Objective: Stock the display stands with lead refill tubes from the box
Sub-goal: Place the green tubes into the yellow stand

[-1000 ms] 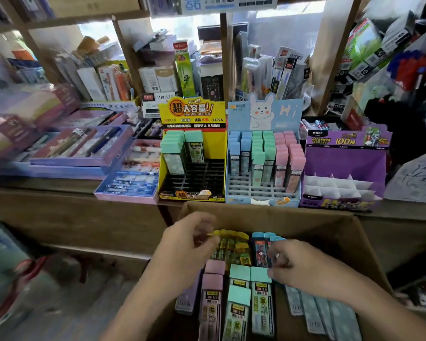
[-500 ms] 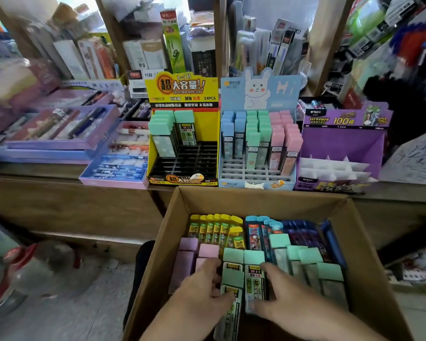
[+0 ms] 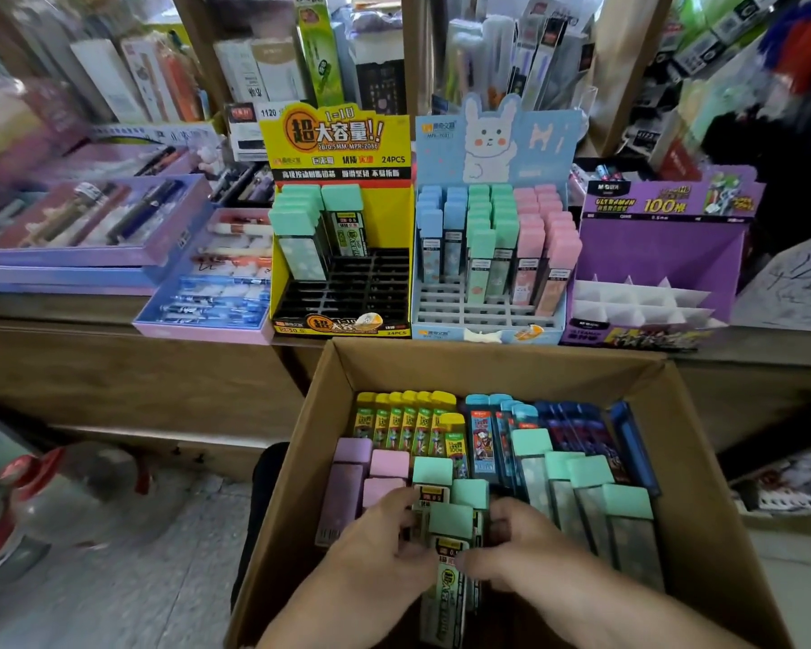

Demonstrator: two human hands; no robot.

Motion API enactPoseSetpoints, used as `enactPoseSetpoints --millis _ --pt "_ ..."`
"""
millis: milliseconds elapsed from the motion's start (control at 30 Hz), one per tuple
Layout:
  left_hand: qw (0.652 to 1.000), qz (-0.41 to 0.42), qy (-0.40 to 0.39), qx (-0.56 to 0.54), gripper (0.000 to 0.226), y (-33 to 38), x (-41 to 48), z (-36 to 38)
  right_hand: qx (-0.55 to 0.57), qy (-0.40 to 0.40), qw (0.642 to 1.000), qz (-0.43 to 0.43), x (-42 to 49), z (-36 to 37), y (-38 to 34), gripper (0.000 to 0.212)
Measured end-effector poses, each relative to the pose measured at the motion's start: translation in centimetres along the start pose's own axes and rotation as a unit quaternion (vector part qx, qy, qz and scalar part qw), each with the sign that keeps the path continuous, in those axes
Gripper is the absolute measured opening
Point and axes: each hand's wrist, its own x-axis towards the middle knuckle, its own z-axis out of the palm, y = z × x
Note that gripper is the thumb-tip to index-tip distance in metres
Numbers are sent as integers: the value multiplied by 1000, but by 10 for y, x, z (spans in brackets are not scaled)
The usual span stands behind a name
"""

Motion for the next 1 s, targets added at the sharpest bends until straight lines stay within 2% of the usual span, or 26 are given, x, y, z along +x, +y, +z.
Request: enactPoseSetpoints --millis 300,400,533,700,833,1000 --pt "1000 19 3 -6 50 -6 -1 3 49 -7 998 27 0 3 1 43" --pt "1000 27 -15 5 54 -8 0 4 58 -9 998 28 0 3 1 45" --pt "998 20 -55 20 49 -5 -2 2 71 1 997 25 -1 2 2 51" --pt "999 39 -1 -1 44 -13 3 3 69 3 997 20 -3 3 2 55" --pt "999 32 -20 -1 52 -14 5 4 75 2 997 18 -4 4 0 58" --pt "999 26 -29 -1 47 -17 5 3 77 -13 997 2 -4 3 0 58"
